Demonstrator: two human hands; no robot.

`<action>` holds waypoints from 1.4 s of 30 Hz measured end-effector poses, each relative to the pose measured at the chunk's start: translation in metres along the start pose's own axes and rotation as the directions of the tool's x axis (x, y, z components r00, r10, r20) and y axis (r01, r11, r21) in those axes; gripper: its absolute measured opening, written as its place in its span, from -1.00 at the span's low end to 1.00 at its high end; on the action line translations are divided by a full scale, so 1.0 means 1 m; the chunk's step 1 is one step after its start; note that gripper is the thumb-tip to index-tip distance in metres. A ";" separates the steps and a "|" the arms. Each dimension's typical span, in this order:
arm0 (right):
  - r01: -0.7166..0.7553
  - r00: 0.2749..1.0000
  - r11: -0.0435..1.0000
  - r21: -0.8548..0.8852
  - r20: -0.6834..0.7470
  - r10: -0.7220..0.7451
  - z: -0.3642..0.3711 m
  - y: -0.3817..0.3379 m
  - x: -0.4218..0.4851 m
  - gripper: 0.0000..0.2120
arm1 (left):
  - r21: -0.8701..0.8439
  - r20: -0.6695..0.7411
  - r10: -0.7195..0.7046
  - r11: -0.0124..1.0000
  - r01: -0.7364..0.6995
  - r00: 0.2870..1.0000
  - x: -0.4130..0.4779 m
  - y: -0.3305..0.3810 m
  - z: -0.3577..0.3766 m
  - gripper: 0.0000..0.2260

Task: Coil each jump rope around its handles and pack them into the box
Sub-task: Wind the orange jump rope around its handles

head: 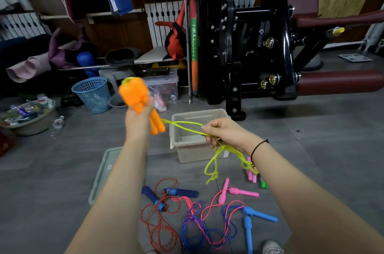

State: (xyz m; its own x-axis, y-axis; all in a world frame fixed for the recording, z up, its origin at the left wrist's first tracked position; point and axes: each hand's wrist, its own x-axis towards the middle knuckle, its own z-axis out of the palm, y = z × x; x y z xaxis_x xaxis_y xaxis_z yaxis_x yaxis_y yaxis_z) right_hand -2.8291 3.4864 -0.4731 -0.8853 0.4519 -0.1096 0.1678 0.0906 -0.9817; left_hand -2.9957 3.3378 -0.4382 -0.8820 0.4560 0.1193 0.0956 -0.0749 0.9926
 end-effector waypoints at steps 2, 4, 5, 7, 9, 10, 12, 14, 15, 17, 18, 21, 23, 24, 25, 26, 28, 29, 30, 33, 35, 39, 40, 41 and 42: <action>0.023 1.000 0.999 0.040 -0.011 -0.023 0.001 -0.003 0.002 -0.80 | 0.211 0.312 -0.022 0.976 -0.047 0.950 -0.007 0.000 0.005 -0.68; 0.072 0.996 0.997 0.024 -0.048 -0.071 0.001 -0.006 0.003 -0.81 | 0.378 0.508 -0.068 0.913 -0.152 0.859 -0.020 -0.002 0.015 -0.75; 0.101 0.993 0.995 0.001 -0.067 -0.100 0.001 -0.008 0.004 -0.81 | 0.429 0.545 -0.076 0.881 -0.200 0.835 -0.026 -0.003 0.019 -0.81; 0.139 0.985 0.989 -0.046 -0.099 -0.143 0.001 -0.013 0.002 -0.81 | 0.421 0.557 -0.067 0.882 -0.212 0.828 -0.033 -0.004 0.026 -0.89; 0.135 0.979 0.985 -0.104 -0.136 -0.149 -0.001 -0.017 0.000 -0.81 | 0.323 0.586 -0.086 0.937 -0.135 0.806 -0.036 0.000 0.029 -0.85; 0.133 0.976 0.981 -0.139 -0.152 -0.154 -0.002 -0.017 -0.001 -0.81 | 0.296 0.605 -0.089 0.948 -0.119 0.791 -0.036 0.003 0.029 -0.85; 0.130 0.971 0.964 -0.232 -0.166 -0.171 -0.003 -0.017 -0.003 -0.83 | 0.320 0.603 -0.045 0.928 -0.190 0.797 -0.036 0.008 0.027 -0.91; 0.114 0.972 0.922 -0.369 -0.151 -0.180 -0.005 -0.017 -0.007 -0.84 | 0.465 0.502 0.057 0.824 -0.325 0.863 -0.028 0.007 0.018 -0.85; 0.103 0.972 0.889 -0.446 -0.142 -0.185 -0.007 -0.017 -0.008 -0.84 | 0.592 0.434 0.137 0.702 -0.397 0.890 -0.023 0.007 0.011 -0.77; 0.103 0.967 0.792 -0.602 -0.124 -0.221 -0.009 -0.017 -0.011 -0.84 | 0.767 0.381 0.329 0.409 -0.494 0.864 -0.018 0.008 -0.002 -0.69; 0.090 0.961 0.724 -0.684 -0.131 -0.243 -0.008 -0.016 -0.012 -0.84 | 0.790 0.389 0.397 0.321 -0.523 0.831 -0.017 0.009 -0.005 -0.71; -0.049 0.928 0.403 -0.914 -0.191 -0.320 -0.004 -0.009 -0.008 -0.83 | 0.800 0.372 0.505 0.250 -0.545 0.779 -0.016 0.014 -0.007 -0.82; -0.138 0.921 0.367 -0.920 -0.255 -0.295 -0.003 -0.006 -0.006 -0.97 | 0.812 0.347 0.543 0.234 -0.534 0.765 -0.016 0.015 -0.009 -0.90; -0.165 0.916 0.386 -0.908 -0.286 -0.281 -0.004 -0.005 -0.006 -0.92 | 0.821 0.337 0.552 0.224 -0.524 0.763 -0.015 0.016 -0.011 -0.91; -0.169 0.918 0.403 -0.900 -0.293 -0.269 -0.005 -0.004 -0.005 -0.89 | 0.828 0.332 0.554 0.216 -0.517 0.763 -0.015 0.015 -0.013 -0.90; -0.154 0.917 0.411 -0.899 -0.284 -0.279 -0.007 -0.001 -0.004 -0.89 | 0.837 0.323 0.559 0.208 -0.506 0.764 -0.014 0.015 -0.015 -0.89; -0.118 0.916 0.423 -0.899 -0.262 -0.302 -0.009 0.005 0.000 -0.87 | 0.853 0.291 0.554 0.218 -0.473 0.780 -0.012 0.013 -0.018 -0.89; -0.112 0.911 0.450 -0.886 -0.272 -0.308 -0.010 0.007 0.001 -0.84 | 0.859 0.271 0.551 0.231 -0.456 0.789 -0.011 0.012 -0.019 -0.88; -0.117 0.908 0.490 -0.864 -0.293 -0.300 -0.010 0.009 0.003 -0.81 | 0.864 0.253 0.549 0.242 -0.442 0.796 -0.010 0.011 -0.019 -0.88; -0.112 0.875 0.586 -0.802 -0.359 -0.325 -0.013 0.012 0.007 -0.77 | 0.878 0.194 0.554 0.270 -0.395 0.810 -0.009 0.009 -0.019 -0.89; -0.120 0.831 0.620 -0.775 -0.421 -0.364 -0.013 0.009 0.008 -0.77 | 0.895 0.142 0.554 0.282 -0.345 0.820 -0.008 0.008 -0.020 -0.87; -0.198 0.762 0.517 -0.833 -0.462 -0.454 -0.010 0.004 0.009 -0.83 | 0.923 0.025 0.532 0.313 -0.224 0.847 -0.008 0.010 -0.019 -0.84; -0.238 0.743 0.455 -0.858 -0.463 -0.484 -0.010 0.006 0.010 -0.86 | 0.924 0.015 0.529 0.317 -0.214 0.848 -0.009 0.010 -0.018 -0.85; -0.278 0.715 0.380 -0.882 -0.454 -0.531 -0.009 0.009 0.012 -0.90 | 0.926 0.011 0.531 0.314 -0.209 0.847 -0.010 0.010 -0.016 -0.86; -0.312 0.681 0.316 -0.896 -0.443 -0.583 -0.010 0.013 0.015 -0.94 | 0.929 0.010 0.533 0.308 -0.205 0.846 -0.011 0.010 -0.016 -0.86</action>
State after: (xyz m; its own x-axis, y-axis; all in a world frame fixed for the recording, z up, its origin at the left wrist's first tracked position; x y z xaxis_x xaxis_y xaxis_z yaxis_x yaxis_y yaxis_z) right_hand -2.8358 3.5029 -0.4856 -0.5089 0.6479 0.5668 0.7178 0.6828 -0.1360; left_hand -2.9925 3.3180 -0.4295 -0.6905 0.3546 0.6304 0.6393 0.7070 0.3025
